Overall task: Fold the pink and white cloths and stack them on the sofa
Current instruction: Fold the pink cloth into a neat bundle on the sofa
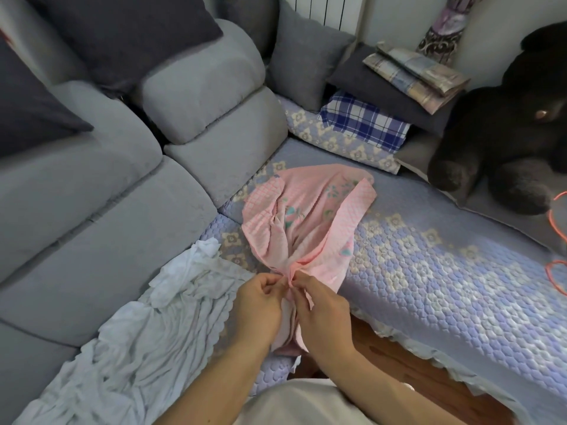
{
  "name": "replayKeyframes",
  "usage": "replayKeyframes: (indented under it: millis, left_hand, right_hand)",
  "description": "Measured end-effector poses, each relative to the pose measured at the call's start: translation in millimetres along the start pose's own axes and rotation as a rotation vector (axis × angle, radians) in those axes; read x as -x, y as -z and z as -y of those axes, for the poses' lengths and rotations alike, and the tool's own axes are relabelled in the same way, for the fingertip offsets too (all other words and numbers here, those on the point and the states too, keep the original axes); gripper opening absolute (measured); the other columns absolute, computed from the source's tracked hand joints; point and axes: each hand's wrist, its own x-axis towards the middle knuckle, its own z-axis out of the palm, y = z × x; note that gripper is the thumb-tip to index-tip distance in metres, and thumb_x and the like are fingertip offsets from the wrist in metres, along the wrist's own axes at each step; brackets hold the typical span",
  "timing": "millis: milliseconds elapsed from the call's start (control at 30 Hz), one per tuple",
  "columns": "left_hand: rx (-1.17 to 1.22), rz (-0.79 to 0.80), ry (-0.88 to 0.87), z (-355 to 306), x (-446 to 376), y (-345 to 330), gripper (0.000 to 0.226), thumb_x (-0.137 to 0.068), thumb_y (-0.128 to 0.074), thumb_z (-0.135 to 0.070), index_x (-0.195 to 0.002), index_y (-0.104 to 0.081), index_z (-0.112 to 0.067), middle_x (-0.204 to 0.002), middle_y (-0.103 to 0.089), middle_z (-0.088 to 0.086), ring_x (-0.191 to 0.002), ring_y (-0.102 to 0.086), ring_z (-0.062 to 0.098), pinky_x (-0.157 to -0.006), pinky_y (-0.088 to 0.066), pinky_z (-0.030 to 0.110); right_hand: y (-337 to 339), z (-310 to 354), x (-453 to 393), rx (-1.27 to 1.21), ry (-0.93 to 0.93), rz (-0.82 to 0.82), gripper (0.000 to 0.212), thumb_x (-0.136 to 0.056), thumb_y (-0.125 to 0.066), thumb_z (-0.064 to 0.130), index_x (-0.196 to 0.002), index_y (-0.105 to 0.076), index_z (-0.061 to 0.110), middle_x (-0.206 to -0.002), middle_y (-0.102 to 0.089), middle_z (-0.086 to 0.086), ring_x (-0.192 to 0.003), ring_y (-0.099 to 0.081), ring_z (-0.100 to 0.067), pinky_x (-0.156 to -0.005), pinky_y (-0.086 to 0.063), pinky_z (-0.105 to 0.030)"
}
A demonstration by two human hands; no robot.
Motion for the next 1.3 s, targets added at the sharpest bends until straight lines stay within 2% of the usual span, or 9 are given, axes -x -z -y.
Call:
replayKeyframes:
  millis: [133,333,500,667,800,967,1033,1133,1300]
  left_hand:
    - [0.099,0.001,0.092,-2.1,-0.7,1.5,0.009,-0.09,-0.072,-0.017,-0.082,-0.074,-0.014,-0.077,-0.076,0.007,-0.079,-0.074,0.026,-0.076,-0.061,0.043]
    - [0.313,-0.018,0.246,-7.9,-0.1,4.5,0.011,-0.091,-0.061,0.002,-0.087,-0.071,-0.001,-0.078,-0.074,0.017,-0.068,-0.071,0.022,-0.055,-0.053,0.026]
    - [0.366,0.095,0.304,-12.3,-13.9,-0.2,0.021,-0.089,-0.074,-0.024,-0.086,-0.07,-0.003,-0.072,-0.069,0.007,-0.068,-0.068,0.016,-0.061,-0.05,0.028]
    - [0.326,0.079,0.417,-22.3,-37.9,-12.4,0.019,-0.099,-0.059,-0.02,-0.096,-0.068,-0.003,-0.079,-0.068,0.01,-0.075,-0.064,0.02,-0.066,-0.053,0.031]
    - [-0.271,0.111,0.106,-21.9,-51.1,-21.1,0.04,-0.098,-0.048,-0.039,-0.116,-0.054,-0.003,-0.099,-0.066,0.011,-0.09,-0.066,0.029,-0.081,-0.055,0.043]
    - [-1.04,0.243,-0.454,-43.0,-51.8,-14.5,0.019,-0.104,-0.038,-0.016,-0.12,-0.032,-0.009,-0.083,-0.051,0.004,-0.081,-0.059,0.035,-0.063,-0.04,0.039]
    - [-1.001,0.297,-0.461,-60.5,-57.7,-14.0,0.019,-0.103,-0.041,-0.014,-0.119,-0.033,-0.019,-0.077,-0.056,0.005,-0.071,-0.061,0.029,-0.059,-0.046,0.039]
    - [-0.742,0.371,-0.416,-102.8,-71.1,-17.3,0.03,-0.1,-0.044,-0.01,-0.114,-0.05,-0.035,-0.068,-0.056,0.004,-0.052,-0.057,0.017,-0.048,-0.045,0.026]
    - [-0.388,0.5,-0.334,-174.5,-66.3,-26.9,0.044,-0.099,-0.039,0.009,-0.084,-0.073,-0.015,-0.102,-0.069,0.029,-0.079,-0.071,0.034,-0.069,-0.062,0.05]
  right_hand:
    - [-0.1,-3.5,-1.7,0.138,0.211,0.014,0.006,-0.093,-0.062,0.011,-0.091,-0.067,0.013,-0.089,-0.067,0.002,-0.081,-0.064,-0.016,-0.062,-0.052,-0.037]
    - [-5.4,-0.8,-4.4,0.17,0.351,-0.008,0.008,-0.093,-0.065,0.006,-0.089,-0.071,0.009,-0.096,-0.069,-0.002,-0.091,-0.065,-0.02,-0.075,-0.053,-0.031]
    - [-10.0,2.9,-9.1,0.163,0.321,0.136,0.012,-0.091,-0.06,0.006,-0.094,-0.072,0.007,-0.096,-0.067,-0.005,-0.094,-0.062,-0.021,-0.083,-0.052,-0.033]
    - [6.1,8.3,-27.1,-0.412,-0.195,0.334,0.037,-0.089,-0.055,-0.008,-0.111,-0.077,0.013,-0.117,-0.071,0.011,-0.112,-0.063,-0.004,-0.097,-0.047,-0.018]
    - [19.0,-21.7,-35.6,-1.036,-0.74,0.237,0.038,-0.086,-0.045,-0.025,-0.107,-0.071,-0.008,-0.115,-0.074,-0.006,-0.112,-0.068,-0.019,-0.096,-0.054,-0.029]
    - [13.1,-91.8,6.9,-0.417,-0.791,0.368,0.041,-0.087,-0.056,-0.01,-0.11,-0.07,0.021,-0.116,-0.07,0.002,-0.109,-0.065,-0.018,-0.087,-0.052,-0.023]
    - [4.9,-113.1,30.9,-0.335,-0.869,0.492,0.05,-0.087,-0.06,-0.005,-0.131,-0.057,0.019,-0.126,-0.06,-0.002,-0.107,-0.062,-0.019,-0.077,-0.053,-0.02]
    - [-4.5,-122.7,44.4,-0.219,-0.86,0.581,0.074,-0.085,-0.066,0.006,-0.15,-0.035,0.02,-0.141,-0.049,-0.006,-0.122,-0.057,-0.026,-0.095,-0.053,-0.036]
    - [-6.3,-100.6,8.3,-0.205,-0.546,0.397,0.073,-0.075,-0.059,0.014,-0.142,-0.042,0.035,-0.136,-0.052,0.009,-0.126,-0.051,-0.015,-0.103,-0.046,-0.035]
